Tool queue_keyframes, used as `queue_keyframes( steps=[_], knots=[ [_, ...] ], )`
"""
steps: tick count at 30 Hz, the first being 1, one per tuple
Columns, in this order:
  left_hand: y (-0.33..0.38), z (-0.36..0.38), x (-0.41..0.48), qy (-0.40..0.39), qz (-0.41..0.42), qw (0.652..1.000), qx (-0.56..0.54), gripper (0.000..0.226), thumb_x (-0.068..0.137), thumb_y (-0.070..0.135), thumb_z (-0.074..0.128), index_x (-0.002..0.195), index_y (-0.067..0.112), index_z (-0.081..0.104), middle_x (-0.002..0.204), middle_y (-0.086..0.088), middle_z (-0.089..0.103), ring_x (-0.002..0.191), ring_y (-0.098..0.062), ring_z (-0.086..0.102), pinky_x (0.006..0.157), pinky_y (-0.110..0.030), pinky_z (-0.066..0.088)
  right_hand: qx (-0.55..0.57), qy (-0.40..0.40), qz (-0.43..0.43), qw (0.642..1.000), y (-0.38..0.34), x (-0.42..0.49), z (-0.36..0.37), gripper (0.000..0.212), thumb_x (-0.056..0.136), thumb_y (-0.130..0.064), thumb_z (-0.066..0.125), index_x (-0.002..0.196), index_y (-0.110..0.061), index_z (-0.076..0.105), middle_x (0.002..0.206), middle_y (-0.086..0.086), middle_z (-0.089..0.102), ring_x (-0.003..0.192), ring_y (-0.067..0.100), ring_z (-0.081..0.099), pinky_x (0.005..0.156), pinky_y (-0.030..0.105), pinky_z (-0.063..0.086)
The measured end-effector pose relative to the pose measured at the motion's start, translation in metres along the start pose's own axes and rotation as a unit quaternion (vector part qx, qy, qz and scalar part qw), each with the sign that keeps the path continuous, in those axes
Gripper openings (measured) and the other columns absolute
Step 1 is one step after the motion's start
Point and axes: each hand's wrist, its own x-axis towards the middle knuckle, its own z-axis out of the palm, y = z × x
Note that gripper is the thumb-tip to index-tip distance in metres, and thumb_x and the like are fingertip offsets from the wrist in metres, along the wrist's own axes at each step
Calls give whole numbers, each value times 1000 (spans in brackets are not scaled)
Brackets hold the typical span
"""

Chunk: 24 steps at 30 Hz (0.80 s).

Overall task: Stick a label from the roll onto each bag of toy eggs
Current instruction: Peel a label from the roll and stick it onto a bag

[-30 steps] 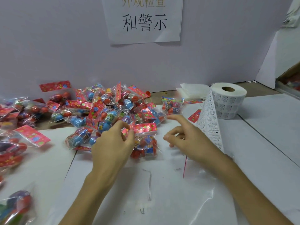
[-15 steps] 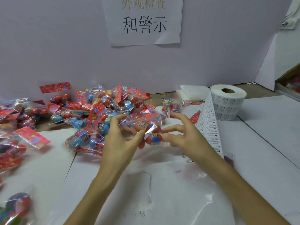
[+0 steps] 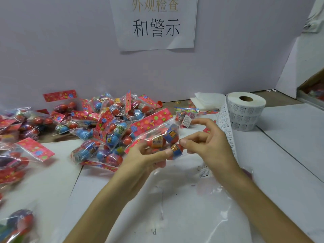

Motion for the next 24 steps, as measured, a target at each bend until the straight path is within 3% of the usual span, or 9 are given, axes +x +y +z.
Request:
queue_keyframes(
  steps=[3, 6, 9, 13, 16, 19, 24],
  knots=[
    [-3, 3, 2, 12, -10, 999, 41, 64, 63, 20, 88, 121, 5, 66, 100, -9, 77, 88, -22, 72, 82, -34, 60, -14, 6, -10, 1000, 0, -1, 0, 46, 81, -7, 82, 113, -29, 58, 75, 3, 77, 69, 9, 70, 77, 33, 55],
    [-3, 4, 2, 11, -14, 999, 44, 69, 62, 22, 87, 126, 8, 64, 114, -15, 75, 109, -35, 72, 100, -50, 56, -14, 10, -15, 1000, -1, -2, 0, 45, 81, -6, 81, 113, -28, 58, 74, 2, 76, 66, 6, 68, 74, 27, 52],
    [-3, 3, 3, 16, -15, 998, 58, 67, 65, 23, 86, 126, 9, 64, 112, -13, 77, 102, -29, 75, 90, -40, 61, -10, 14, -23, 1000, -2, -2, 1, 45, 81, -5, 81, 113, -27, 59, 74, 3, 76, 66, 5, 68, 70, 18, 51],
    [-6, 0, 4, 50, -4, 998, 46, 39, 80, 12, 83, 116, 7, 69, 97, -11, 78, 84, -25, 74, 72, -28, 59, 18, 7, -24, 1000, -4, -4, 4, 41, 85, -6, 79, 116, -24, 60, 84, 0, 78, 79, 8, 72, 72, 17, 51],
    [-6, -4, 5, 87, 9, 996, 8, 29, 79, 8, 81, 106, -1, 73, 82, -13, 73, 69, -20, 65, 63, -23, 56, 47, 15, -22, 999, -9, -4, 4, 36, 82, -20, 76, 115, -22, 64, 98, 1, 78, 91, 9, 71, 74, 19, 52],
    [-5, -8, 7, 124, 17, 992, -36, 23, 80, 7, 79, 102, 2, 74, 86, -16, 74, 72, -21, 65, 60, -24, 55, 88, -4, 6, 996, -14, -4, 1, 33, 78, -28, 67, 110, -21, 70, 92, 2, 76, 78, 12, 67, 65, 21, 51],
    [-1, -8, 7, 143, 42, 985, -91, 58, 63, 17, 81, 116, 0, 69, 93, -13, 76, 71, -15, 71, 55, -21, 53, 202, -131, 81, 967, -17, -6, 3, 22, 79, -29, 70, 95, -18, 80, 76, 7, 65, 62, 17, 54, 59, 25, 46]
  ],
)
